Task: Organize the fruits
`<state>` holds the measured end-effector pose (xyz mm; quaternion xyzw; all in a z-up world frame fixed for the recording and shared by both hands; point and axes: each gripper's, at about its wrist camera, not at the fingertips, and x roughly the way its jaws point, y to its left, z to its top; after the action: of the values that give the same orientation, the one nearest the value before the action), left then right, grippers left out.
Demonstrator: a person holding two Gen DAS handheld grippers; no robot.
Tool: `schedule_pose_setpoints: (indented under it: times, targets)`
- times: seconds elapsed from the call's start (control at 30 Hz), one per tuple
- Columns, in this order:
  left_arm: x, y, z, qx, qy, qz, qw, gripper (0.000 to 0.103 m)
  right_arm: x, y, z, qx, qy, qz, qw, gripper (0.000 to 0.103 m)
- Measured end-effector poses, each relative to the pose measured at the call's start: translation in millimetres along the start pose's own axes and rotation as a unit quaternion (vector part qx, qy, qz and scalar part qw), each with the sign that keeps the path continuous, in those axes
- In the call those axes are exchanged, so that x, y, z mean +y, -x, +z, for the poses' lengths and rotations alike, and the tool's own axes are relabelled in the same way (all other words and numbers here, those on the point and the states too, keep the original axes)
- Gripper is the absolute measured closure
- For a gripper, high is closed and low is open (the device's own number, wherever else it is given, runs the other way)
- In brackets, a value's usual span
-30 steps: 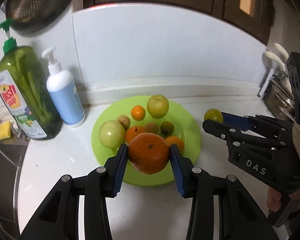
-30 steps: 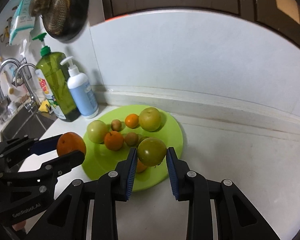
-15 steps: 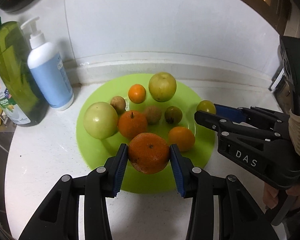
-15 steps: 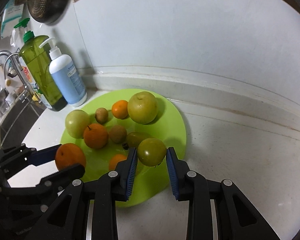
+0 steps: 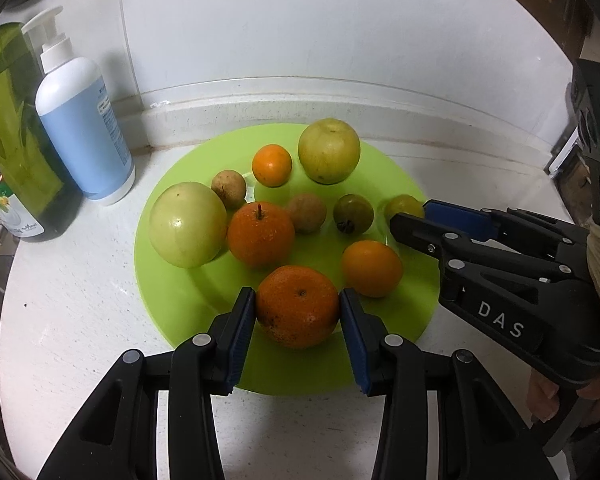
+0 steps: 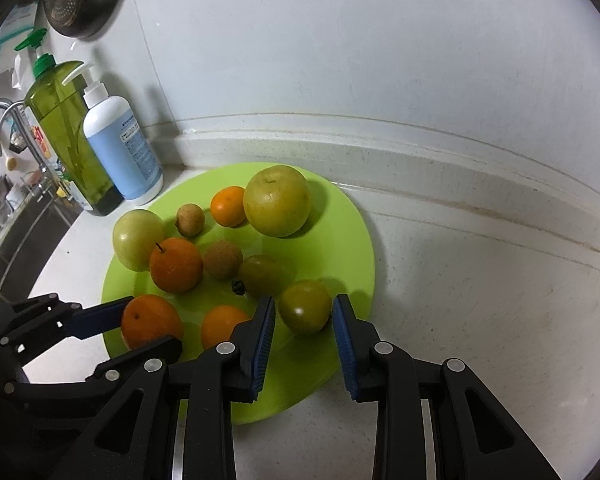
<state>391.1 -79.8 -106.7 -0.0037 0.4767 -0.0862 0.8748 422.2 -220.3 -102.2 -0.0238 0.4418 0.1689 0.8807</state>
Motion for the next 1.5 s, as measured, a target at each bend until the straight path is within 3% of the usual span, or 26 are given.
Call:
schedule_pose_setpoints:
  times: [0.27, 0.53, 0.93, 1.2, 1.5]
  targets:
    - [2.9, 13.6, -2.3, -0.015, -0.002, 0.001, 0.9999, 0.06, 2.8, 14.2, -3.9, -0.011, -0.011, -0.008, 1.0, 0.066]
    - [11.6, 60.5, -16.4, -0.051, -0.005, 0.013, 0.9986, 0.055, 16.7, 56.3, -17.9, -0.042, -0.021, -0.033, 0.998, 0.06]
    - [37.9, 144.3, -53.0, -0.116, -0.04, 0.021, 0.9922, 0.036, 76.8, 133.3, -59.1, -0.1, -0.053, -0.071, 0.991, 0.053]
    - [61.0, 185.3, -73.6, -0.146, -0.082, 0.006, 0.9858, 0.031, 120.0, 170.7, -89.5, -0.125, -0.088, -0.117, 0.981, 0.043]
    - [71.3, 214.2, -100.1, -0.161, -0.104, -0.019, 0.9813, 0.029, 152.1, 202.6, -116.6, -0.14, -0.116, -0.154, 0.971, 0.039]
